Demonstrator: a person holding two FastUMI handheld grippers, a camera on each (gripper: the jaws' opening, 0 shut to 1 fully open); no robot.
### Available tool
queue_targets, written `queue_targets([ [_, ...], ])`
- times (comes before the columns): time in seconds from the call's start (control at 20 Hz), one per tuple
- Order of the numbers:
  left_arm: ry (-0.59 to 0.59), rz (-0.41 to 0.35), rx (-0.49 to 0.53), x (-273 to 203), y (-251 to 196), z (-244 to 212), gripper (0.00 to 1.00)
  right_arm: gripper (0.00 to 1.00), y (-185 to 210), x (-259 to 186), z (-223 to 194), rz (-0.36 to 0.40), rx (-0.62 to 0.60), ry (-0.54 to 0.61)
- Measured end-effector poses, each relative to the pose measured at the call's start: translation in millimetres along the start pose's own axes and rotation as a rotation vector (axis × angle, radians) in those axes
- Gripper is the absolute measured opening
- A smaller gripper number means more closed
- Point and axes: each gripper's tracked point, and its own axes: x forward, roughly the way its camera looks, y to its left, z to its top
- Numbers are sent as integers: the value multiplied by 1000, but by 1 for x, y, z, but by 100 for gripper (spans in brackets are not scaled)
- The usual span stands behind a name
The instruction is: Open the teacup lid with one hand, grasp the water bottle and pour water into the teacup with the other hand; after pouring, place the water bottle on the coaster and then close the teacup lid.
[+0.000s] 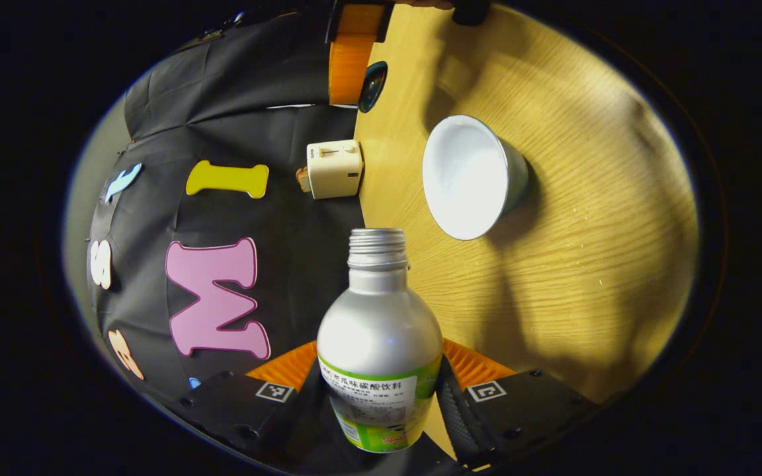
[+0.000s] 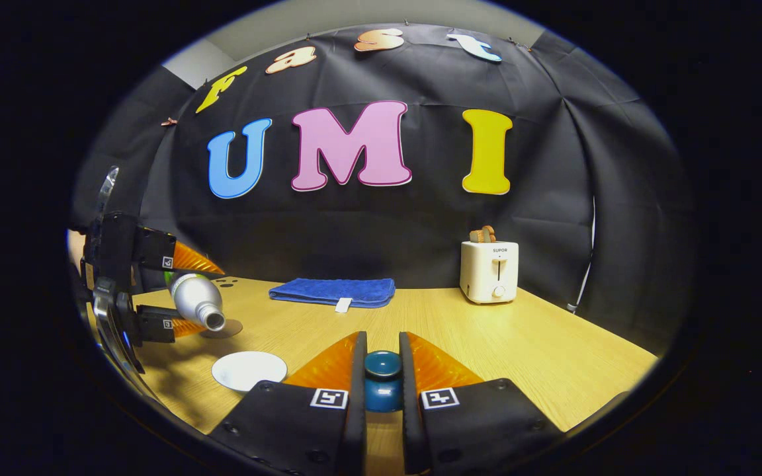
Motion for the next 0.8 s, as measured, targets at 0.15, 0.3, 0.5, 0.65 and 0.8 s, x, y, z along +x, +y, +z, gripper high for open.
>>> queue_targets([
  [0.15, 0, -18, 53, 3, 1, 5, 80, 25, 0, 0, 0, 0, 0, 0],
  [0.3, 5, -45, 101, 8, 1, 7, 80, 25, 0, 0, 0, 0, 0, 0],
  [0.5, 7, -58, 167, 7, 2, 9, 80, 25, 0, 0, 0, 0, 0, 0],
  [0.65, 12, -60, 198, 6, 4, 10, 80, 25, 0, 0, 0, 0, 0, 0],
  [0.8, 20, -45, 237, 6, 5, 11, 80, 25, 1, 0, -1, 5, 0, -1],
])
